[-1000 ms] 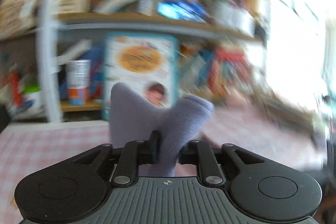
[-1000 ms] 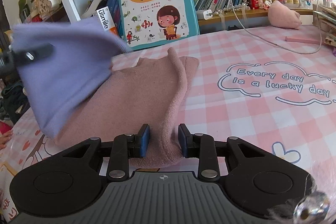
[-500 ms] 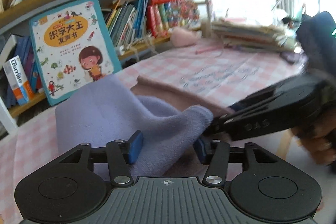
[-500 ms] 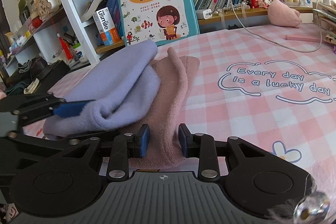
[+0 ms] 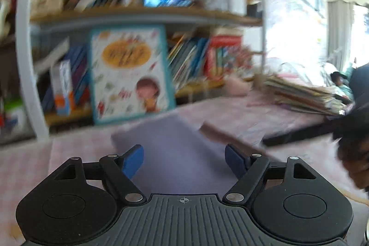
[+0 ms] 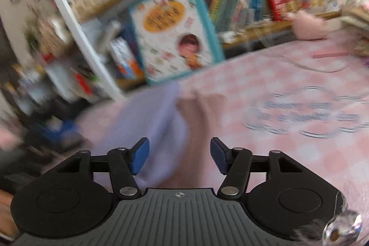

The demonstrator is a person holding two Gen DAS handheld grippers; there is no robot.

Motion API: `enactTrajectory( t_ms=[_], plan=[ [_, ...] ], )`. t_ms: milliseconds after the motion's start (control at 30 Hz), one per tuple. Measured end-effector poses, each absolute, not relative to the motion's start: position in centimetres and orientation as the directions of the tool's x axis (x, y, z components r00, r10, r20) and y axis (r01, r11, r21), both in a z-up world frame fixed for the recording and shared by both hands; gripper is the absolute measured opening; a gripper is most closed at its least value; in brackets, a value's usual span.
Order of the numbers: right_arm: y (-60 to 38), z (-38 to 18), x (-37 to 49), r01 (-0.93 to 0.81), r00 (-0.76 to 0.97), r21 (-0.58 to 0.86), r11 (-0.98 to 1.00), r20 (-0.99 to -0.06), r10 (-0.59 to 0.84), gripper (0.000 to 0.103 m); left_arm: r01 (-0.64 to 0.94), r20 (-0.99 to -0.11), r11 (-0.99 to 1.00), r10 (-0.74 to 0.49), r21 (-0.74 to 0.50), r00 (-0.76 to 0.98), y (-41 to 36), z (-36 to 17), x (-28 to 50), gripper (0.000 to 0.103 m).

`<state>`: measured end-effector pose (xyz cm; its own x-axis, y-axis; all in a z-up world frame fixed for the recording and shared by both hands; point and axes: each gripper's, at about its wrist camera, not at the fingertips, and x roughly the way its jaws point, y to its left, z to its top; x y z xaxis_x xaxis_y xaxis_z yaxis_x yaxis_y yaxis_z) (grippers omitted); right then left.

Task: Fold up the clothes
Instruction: 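Fold the lavender edge over onto the pink layer with the left tool, then open it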

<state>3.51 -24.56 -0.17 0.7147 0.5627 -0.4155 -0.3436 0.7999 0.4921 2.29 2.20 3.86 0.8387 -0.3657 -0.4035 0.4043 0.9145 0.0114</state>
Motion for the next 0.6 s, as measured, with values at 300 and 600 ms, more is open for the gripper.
enactTrajectory(
  t_ms=[300, 600],
  plan=[
    [-22.1, -2.8, 9.9, -0.295, 0.583, 0.621, 0.726, -0.486, 0.652, 0.059, 0.408, -0.473, 0.912, -0.342, 0.039, 0.812, 1.5, 1.7, 3.8, 0.079],
    [-19.3, -3.1, 11.5, -0.334, 0.558, 0.587, 0.738, -0.507, 0.656, 0.032, 0.4, -0.476, 0.913, -0.32, 0.076, 0.819, 1.3, 0.7, 3.8, 0.079]
  ],
)
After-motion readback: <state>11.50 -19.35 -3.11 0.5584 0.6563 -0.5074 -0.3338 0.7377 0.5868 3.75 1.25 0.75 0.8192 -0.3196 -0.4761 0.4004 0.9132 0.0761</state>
